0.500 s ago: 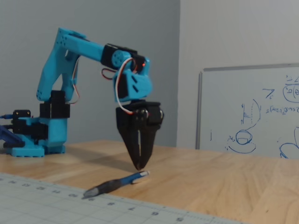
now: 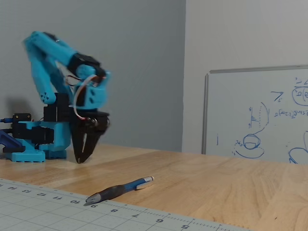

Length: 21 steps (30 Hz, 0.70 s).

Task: Touch the pen.

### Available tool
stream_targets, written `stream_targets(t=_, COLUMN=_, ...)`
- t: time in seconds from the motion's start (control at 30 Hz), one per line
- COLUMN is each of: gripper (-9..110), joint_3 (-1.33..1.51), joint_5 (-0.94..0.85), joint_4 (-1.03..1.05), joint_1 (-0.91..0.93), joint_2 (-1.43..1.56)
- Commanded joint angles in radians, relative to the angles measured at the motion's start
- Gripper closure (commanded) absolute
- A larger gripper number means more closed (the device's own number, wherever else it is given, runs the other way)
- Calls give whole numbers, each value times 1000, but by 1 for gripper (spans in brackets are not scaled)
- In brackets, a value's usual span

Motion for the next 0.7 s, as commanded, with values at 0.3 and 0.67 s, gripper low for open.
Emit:
stream_targets(t=0.3, gripper=101, joint_3=222, joint_5=8, joint_4=-6, joint_1=-5, joint_2=810)
stream_targets(t=0.67, gripper=101, joint_3=206, joint_5=-3, joint_4=-21, joint_1=3, joint_2=813)
